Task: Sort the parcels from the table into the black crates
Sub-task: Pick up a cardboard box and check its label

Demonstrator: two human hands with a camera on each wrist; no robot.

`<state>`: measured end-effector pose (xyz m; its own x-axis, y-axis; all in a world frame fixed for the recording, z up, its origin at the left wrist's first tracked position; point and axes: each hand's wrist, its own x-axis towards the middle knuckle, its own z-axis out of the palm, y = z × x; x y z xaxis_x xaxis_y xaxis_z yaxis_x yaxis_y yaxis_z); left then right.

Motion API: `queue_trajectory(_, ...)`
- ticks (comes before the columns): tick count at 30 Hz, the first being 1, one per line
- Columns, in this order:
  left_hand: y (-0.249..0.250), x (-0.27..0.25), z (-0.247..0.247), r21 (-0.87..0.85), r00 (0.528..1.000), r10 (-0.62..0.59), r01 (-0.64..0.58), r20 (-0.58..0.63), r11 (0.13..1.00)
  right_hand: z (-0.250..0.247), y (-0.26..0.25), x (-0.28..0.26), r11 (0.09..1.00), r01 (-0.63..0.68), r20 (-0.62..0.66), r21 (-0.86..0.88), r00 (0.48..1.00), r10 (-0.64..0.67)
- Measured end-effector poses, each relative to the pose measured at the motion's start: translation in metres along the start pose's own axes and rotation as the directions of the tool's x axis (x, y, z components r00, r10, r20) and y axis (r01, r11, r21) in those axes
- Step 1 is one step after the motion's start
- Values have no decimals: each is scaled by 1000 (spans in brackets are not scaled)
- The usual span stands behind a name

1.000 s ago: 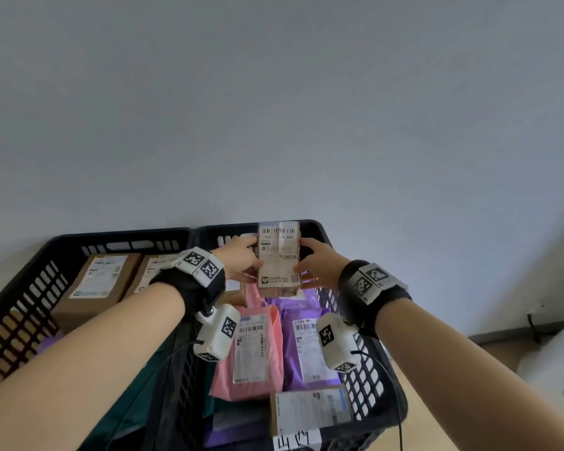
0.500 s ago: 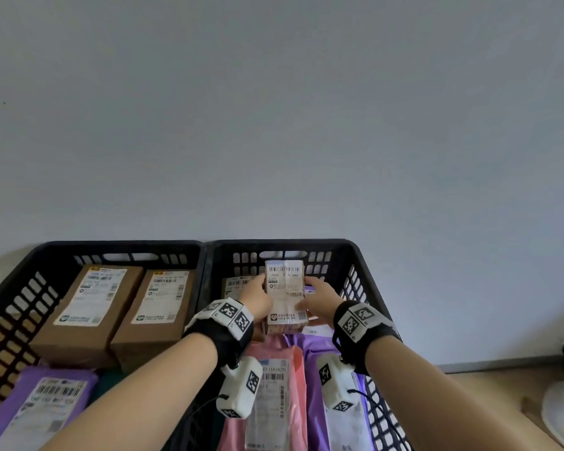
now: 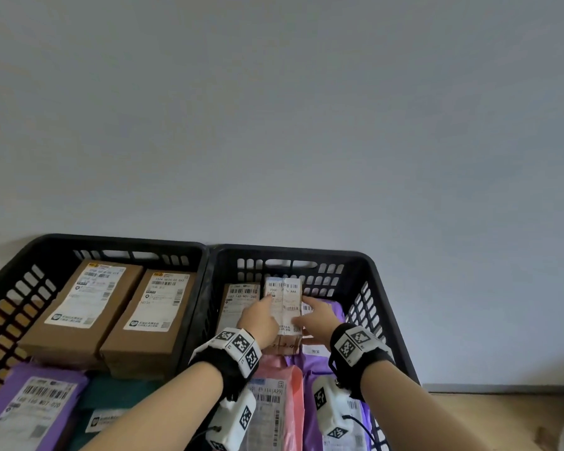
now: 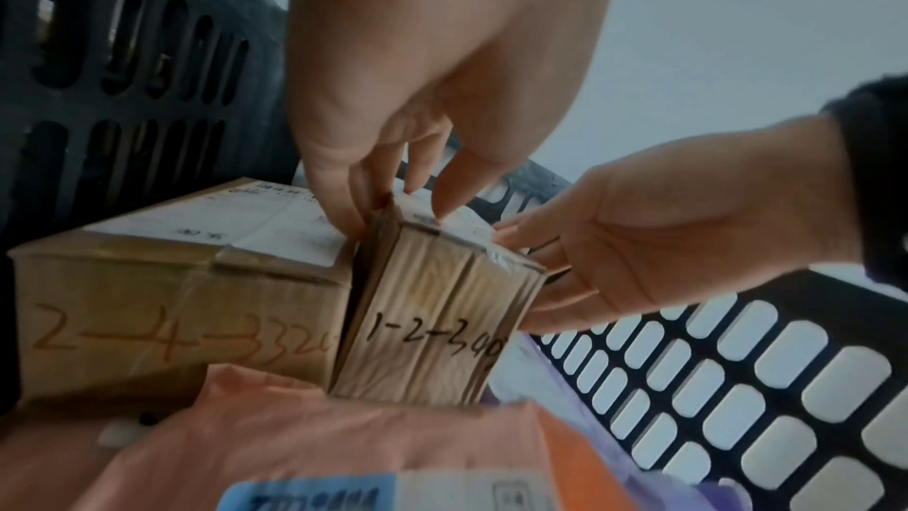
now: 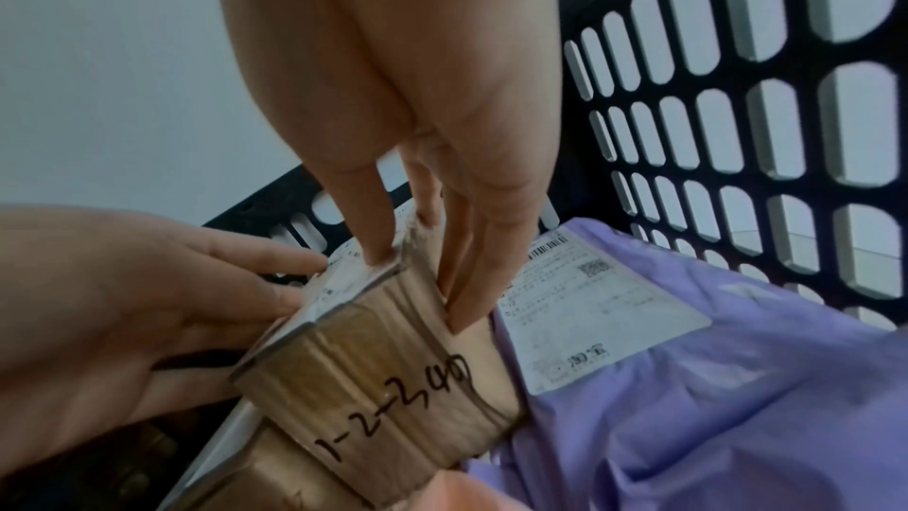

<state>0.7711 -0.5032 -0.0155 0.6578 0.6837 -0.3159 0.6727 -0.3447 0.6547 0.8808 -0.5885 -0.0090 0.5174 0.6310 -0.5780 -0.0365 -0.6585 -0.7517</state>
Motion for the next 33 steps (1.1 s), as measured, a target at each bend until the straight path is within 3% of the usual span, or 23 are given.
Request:
queue_trajectory(3,-6,2,11,133,999,47,-43,-22,990,4,5,6,997,69,-8,-28,998,-69)
queue_trajectory(6,-9,0,21,215,1000,15,-19,23,976,7,9,8,971,165,-7,-176,986,-169)
queue_trajectory(10,-15,0,31,280,996,-47,25,70,960,11,20,14,769,274,54,-578,953,-299)
queue_trajectory(13,-18,2,33,270,990,-108,79,94,960,12,28,16,675,281,93,-682,949,-302)
queue_trajectory(33,-24,9,39,269,974,-162,116,157,956,23,40,36,713,189,85,-675,980,-179)
